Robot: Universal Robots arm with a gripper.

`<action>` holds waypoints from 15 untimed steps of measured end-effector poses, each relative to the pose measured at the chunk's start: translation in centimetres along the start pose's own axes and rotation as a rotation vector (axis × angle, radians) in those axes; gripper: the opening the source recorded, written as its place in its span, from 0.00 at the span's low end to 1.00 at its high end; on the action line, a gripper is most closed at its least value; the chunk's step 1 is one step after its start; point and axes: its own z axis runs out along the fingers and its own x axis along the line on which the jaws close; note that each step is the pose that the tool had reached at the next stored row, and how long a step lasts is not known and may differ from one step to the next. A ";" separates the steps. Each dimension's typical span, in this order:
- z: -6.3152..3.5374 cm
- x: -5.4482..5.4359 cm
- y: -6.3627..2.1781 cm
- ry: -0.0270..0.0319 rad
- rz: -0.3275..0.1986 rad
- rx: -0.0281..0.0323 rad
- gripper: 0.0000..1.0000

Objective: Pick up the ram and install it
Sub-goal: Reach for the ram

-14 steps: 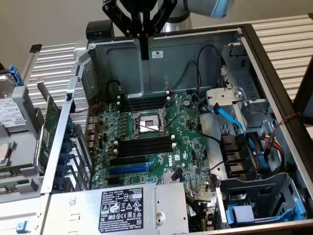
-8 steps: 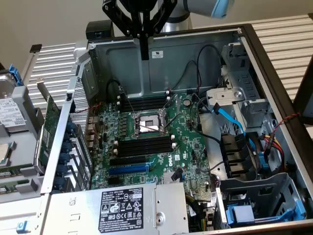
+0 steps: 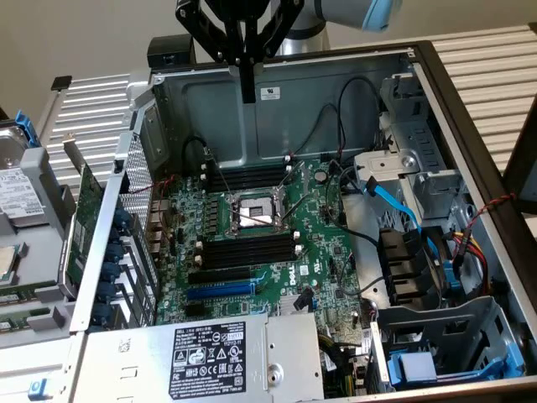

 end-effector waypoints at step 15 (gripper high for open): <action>-0.13 6.2 -0.48 0.0000 0.000 -0.0001 0.11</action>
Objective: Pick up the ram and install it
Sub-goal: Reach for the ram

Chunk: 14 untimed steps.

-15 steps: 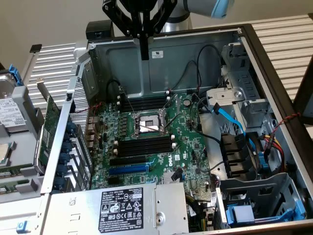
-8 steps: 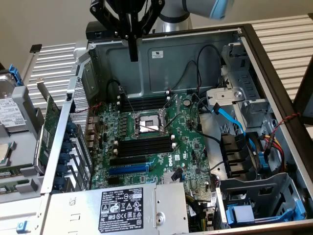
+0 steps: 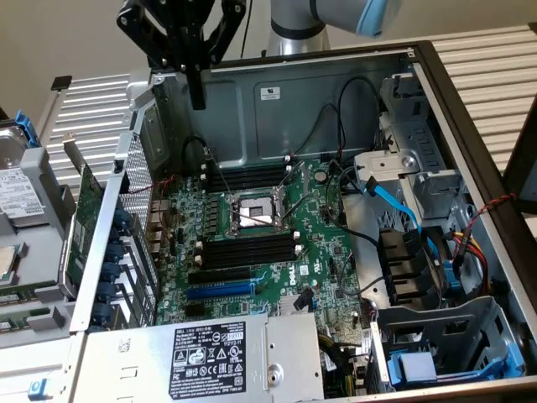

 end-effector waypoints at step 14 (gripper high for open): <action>-0.15 6.2 -0.66 0.0006 0.000 -0.0001 0.11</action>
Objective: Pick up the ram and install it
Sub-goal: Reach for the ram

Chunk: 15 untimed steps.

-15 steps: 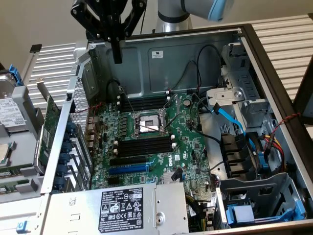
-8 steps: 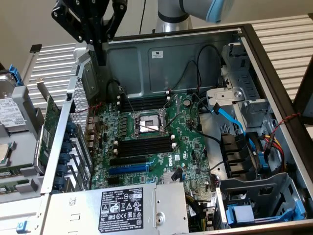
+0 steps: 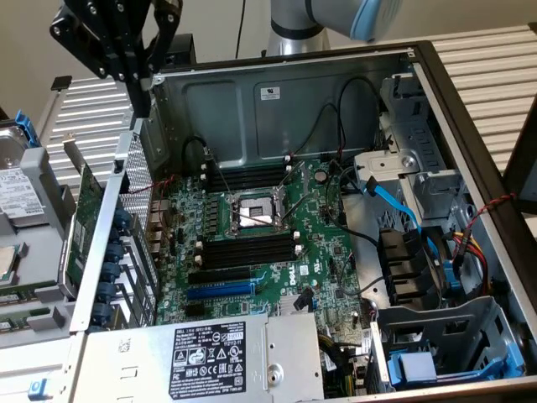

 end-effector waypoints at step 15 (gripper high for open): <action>0.14 5.1 -0.50 0.0015 0.003 0.0000 0.11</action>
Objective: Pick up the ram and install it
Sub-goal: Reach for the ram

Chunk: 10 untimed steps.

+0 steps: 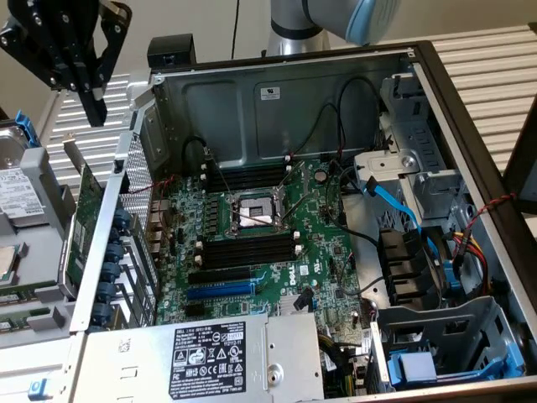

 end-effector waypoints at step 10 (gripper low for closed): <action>0.02 4.5 -0.81 0.0001 0.000 -0.0008 0.11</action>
